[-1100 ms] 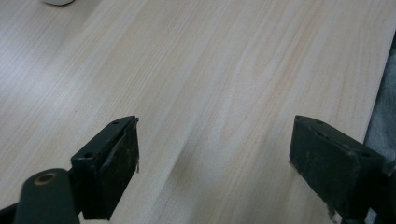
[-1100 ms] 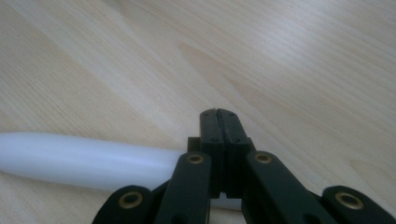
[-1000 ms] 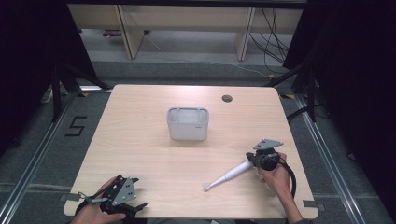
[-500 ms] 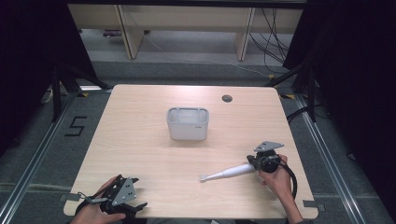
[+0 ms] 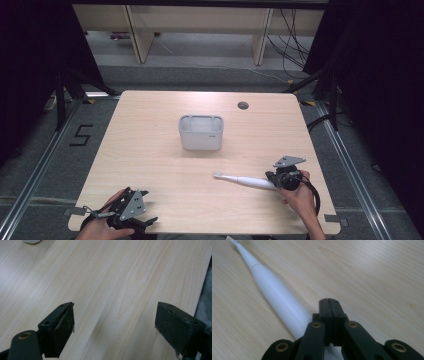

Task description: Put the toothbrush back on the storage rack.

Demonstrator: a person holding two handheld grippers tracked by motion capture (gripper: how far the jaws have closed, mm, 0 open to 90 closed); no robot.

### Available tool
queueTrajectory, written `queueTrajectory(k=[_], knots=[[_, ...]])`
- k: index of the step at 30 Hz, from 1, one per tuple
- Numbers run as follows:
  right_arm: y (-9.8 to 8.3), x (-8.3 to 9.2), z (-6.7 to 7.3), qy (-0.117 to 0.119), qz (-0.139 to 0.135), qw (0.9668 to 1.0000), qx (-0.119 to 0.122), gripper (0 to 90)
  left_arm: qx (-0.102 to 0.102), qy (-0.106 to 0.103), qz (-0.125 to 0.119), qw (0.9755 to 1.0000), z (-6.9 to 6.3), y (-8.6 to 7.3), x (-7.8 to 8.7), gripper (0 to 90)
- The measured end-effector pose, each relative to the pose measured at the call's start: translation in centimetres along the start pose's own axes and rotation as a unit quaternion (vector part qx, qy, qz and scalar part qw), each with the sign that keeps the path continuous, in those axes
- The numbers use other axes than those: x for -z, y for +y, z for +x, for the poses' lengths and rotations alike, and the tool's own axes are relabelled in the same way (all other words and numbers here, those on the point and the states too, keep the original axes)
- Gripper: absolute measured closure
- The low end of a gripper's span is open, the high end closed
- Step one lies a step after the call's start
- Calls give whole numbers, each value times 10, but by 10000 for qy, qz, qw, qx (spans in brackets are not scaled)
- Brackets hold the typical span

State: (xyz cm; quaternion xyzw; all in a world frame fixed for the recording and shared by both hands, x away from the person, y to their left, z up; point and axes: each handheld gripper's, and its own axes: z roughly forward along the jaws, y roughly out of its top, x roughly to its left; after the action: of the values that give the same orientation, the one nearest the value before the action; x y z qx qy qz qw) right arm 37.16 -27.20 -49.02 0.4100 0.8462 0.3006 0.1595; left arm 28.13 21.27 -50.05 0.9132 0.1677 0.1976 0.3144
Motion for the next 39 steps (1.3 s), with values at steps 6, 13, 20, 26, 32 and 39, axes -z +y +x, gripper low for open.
queueTrajectory(k=[6,13,20,26,32,39], knots=[[-4,7,4,46,18,10000,-59,900,13,-10,-8,10000,0,0,0,156],[-9,11,7,66,-15,10000,53,900,68,0,-53,10000,-1,0,-1,156],[-12,14,11,79,-33,10000,-7,900,1,-7,3,10000,0,0,0,156],[-13,16,14,137,-37,9999,96,900,71,-3,-55,10000,-1,0,-1,157],[-11,22,18,75,12,9998,-189,867,42,-7,-30,10000,0,0,-1,156],[8,31,20,101,-76,9999,10,749,-9,109,64,9999,0,0,-1,156]])
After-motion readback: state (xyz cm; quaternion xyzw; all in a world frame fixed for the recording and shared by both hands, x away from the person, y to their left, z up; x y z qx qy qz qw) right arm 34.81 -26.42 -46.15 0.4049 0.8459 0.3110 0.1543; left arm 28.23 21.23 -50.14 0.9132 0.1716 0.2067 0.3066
